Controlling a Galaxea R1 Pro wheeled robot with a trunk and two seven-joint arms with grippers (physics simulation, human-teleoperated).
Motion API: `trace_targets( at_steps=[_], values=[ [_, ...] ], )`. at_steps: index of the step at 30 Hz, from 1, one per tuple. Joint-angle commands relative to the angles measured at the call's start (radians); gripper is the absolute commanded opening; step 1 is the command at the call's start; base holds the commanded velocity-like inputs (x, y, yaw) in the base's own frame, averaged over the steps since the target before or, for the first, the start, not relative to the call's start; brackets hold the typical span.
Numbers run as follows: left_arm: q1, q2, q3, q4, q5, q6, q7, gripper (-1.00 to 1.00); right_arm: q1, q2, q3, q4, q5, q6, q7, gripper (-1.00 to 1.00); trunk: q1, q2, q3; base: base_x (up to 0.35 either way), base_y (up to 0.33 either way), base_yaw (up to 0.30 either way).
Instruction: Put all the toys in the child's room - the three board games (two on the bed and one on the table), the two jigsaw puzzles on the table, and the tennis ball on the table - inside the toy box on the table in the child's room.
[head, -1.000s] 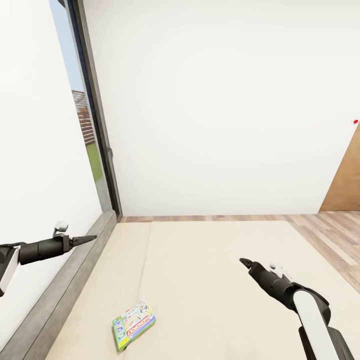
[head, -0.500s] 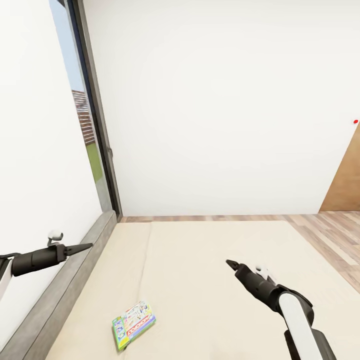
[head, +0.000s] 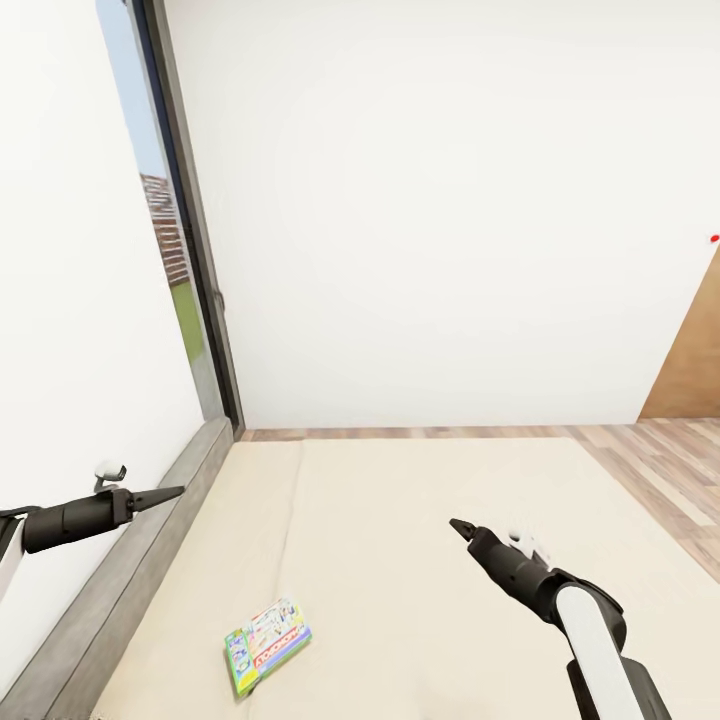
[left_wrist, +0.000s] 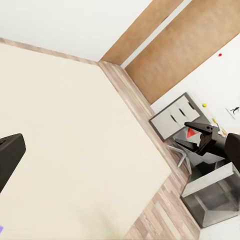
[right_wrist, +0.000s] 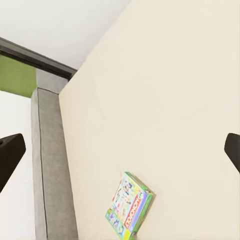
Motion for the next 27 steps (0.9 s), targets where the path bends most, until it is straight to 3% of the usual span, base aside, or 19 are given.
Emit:
trace_targets(
  at_steps=[1, 16, 21, 22, 27],
  values=[
    [-0.001, 0.0, 0.0, 0.0, 0.001, 0.01, -0.003, 1.0, -0.001, 0.001, -0.001, -0.001, -0.011, 0.004, -0.009, 1.0, 0.0, -0.002, -0.004, 0.0, 0.0, 0.0],
    [-0.009, -0.01, -0.001, -0.005, 0.003, 0.014, 0.044, 1.0, -0.001, -0.001, -0.001, -0.001, -0.01, 0.005, -0.008, 1.0, 0.0, -0.002, -0.028, 0.0, 0.0, 0.0],
    [-0.037, -0.03, -0.002, -0.033, 0.006, 0.028, 0.072, 1.0, -0.001, -0.002, -0.001, -0.001, -0.011, 0.005, -0.008, 1.0, 0.0, -0.002, -0.036, 0.0, 0.0, 0.0],
    [-0.065, -0.038, -0.002, -0.049, 0.005, 0.035, 0.214, 1.0, -0.001, -0.002, -0.001, -0.001, -0.011, 0.005, -0.008, 1.0, 0.0, -0.002, -0.038, 0.0, 0.0, 0.0],
    [-0.133, -0.071, -0.004, -0.066, 0.001, 0.09, 0.352, 1.0, -0.001, -0.002, -0.001, -0.001, -0.011, 0.005, -0.008, 1.0, 0.0, -0.002, -0.046, 0.0, 0.0, 0.0]
  ],
)
